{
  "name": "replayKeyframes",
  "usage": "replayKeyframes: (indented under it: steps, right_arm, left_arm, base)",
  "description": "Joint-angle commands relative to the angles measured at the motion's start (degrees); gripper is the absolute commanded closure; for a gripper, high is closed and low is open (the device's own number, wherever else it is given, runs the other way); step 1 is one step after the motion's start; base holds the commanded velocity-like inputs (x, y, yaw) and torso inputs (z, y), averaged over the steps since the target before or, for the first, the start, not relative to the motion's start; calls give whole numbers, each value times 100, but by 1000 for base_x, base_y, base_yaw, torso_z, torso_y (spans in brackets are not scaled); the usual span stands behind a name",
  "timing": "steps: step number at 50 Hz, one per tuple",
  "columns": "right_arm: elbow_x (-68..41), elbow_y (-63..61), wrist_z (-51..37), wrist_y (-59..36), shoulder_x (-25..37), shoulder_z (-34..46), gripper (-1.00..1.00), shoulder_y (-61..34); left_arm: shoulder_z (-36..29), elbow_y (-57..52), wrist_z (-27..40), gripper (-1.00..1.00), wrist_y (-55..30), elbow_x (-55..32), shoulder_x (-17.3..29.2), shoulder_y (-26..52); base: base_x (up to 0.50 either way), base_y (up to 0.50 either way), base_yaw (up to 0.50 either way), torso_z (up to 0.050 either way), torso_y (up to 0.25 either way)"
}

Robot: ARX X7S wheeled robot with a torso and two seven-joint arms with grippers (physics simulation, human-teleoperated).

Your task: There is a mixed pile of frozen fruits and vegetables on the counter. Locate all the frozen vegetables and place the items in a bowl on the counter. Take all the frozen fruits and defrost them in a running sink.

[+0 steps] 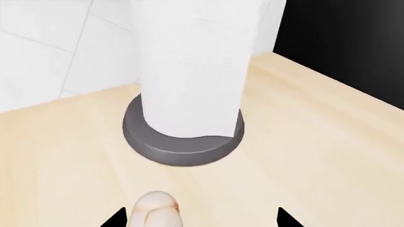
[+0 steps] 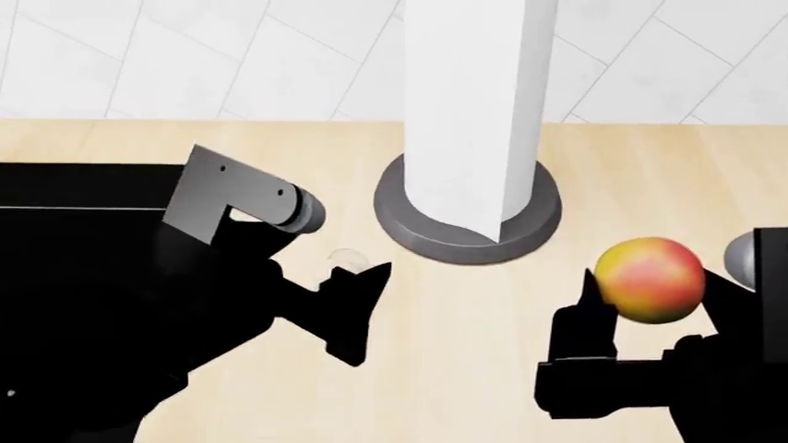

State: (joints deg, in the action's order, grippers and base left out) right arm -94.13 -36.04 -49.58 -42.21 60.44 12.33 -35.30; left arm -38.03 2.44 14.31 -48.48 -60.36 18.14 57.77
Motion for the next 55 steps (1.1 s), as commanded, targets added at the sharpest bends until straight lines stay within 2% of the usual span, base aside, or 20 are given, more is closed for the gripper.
replayKeyframes:
  steps: [1, 10, 17, 23, 27, 36, 45, 49, 55]
  right_arm:
    - [86, -1, 89, -27, -31, -17, 100, 27]
    - [119, 52, 136, -69, -97, 53, 100, -27]
    - [142, 70, 159, -61, -106, 59, 100, -4]
    - [189, 80, 198, -27, -108, 48, 100, 69]
    - [193, 59, 206, 19, -61, 1, 100, 174]
    - [215, 58, 219, 38, -85, 12, 100, 223]
    - [320, 54, 305, 155, -75, -47, 100, 454]
    - [329, 35, 338, 233, -55, -108, 100, 574]
    - [355, 14, 359, 299, -31, -161, 100, 692]
  left_arm:
    - [-300, 647, -262, -100, 220, 411, -167, 33]
    - [-401, 1537, -568, -100, 509, 706, -437, 283]
    - [-447, 2763, -928, -100, 1044, 1029, -885, 533]
    - [-592, 3346, -1188, -100, 1263, 1185, -1146, 582]
    - [-593, 4062, -1185, -100, 1567, 1385, -1312, 728]
    - [-835, 4028, -1484, -100, 1470, 1379, -1434, 615]
    - [-1079, 4845, -1832, -100, 1798, 1536, -1770, 760]
    - [-1592, 5230, -1830, -100, 2078, 1126, -1809, 875]
    - [-2958, 5757, -1750, -100, 2631, -99, -1813, 1045]
  base:
    - [0, 0, 0, 0, 0]
    - [0, 0, 0, 0, 0]
    - [0, 0, 0, 1, 1]
    - [0, 0, 0, 0, 0]
    - [0, 0, 0, 0, 0]
    - [0, 0, 0, 0, 0]
    - [0, 0, 0, 0, 0]
    - [0, 0, 0, 0, 0]
    - [0, 0, 0, 0, 0]
